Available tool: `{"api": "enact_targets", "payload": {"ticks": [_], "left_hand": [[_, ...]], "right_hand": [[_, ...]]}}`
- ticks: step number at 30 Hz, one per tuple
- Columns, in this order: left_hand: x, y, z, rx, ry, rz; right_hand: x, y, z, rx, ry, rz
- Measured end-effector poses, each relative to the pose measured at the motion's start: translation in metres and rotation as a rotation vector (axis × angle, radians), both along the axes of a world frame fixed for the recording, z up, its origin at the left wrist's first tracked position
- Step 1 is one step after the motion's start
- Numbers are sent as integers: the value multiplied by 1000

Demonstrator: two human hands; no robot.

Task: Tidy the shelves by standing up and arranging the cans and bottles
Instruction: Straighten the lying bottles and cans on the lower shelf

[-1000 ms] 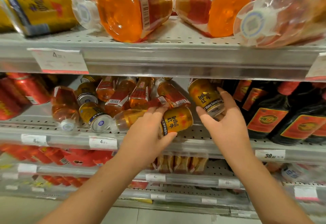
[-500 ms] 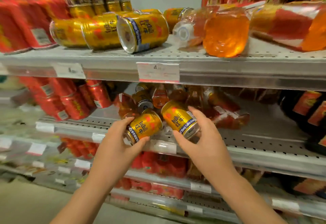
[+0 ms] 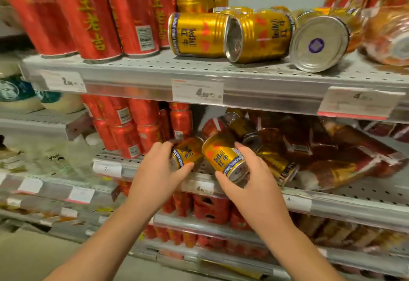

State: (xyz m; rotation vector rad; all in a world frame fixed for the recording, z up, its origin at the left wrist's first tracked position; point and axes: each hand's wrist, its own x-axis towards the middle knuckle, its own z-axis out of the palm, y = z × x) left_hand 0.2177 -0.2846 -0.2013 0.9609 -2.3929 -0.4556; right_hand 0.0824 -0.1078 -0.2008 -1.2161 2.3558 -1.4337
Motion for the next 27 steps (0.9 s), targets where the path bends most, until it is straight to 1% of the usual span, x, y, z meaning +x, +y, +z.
{"api": "enact_targets", "payload": {"ticks": [2, 5, 10, 15, 17, 19, 20, 21, 23, 24, 25, 27], "left_hand": [[-6, -12, -1, 3, -45, 8], [-16, -24, -5, 37, -72, -11], [-22, -36, -16, 155, -13, 19], [-25, -43, -24, 183, -1, 3], [-24, -42, -25, 177, -32, -26], [-20, -35, -23, 99, -99, -44], [-17, -30, -21, 9, -116, -47], [-13, -24, -20, -89, -110, -55], [-5, -14, -19, -207, -2, -89], [-3, -10, -19, -193, 58, -120], [-2, -7, -18, -121, 97, -158], [-6, -1, -20, 96, 123, -230]], "right_hand": [[4, -13, 2, 37, 28, -19], [5, -31, 1, 88, 20, -41], [11, -48, -12, 167, 20, -96], [15, -56, -17, 236, 87, -147], [15, -57, -18, 256, 128, -146], [18, -58, -17, 285, 168, -142], [20, -60, -17, 302, 188, -146], [22, -62, -16, 322, 209, -155], [27, -67, -15, 342, 236, -187], [29, -69, -14, 341, 244, -201], [30, -70, -13, 340, 246, -210], [31, -71, -12, 343, 226, -204]]}}
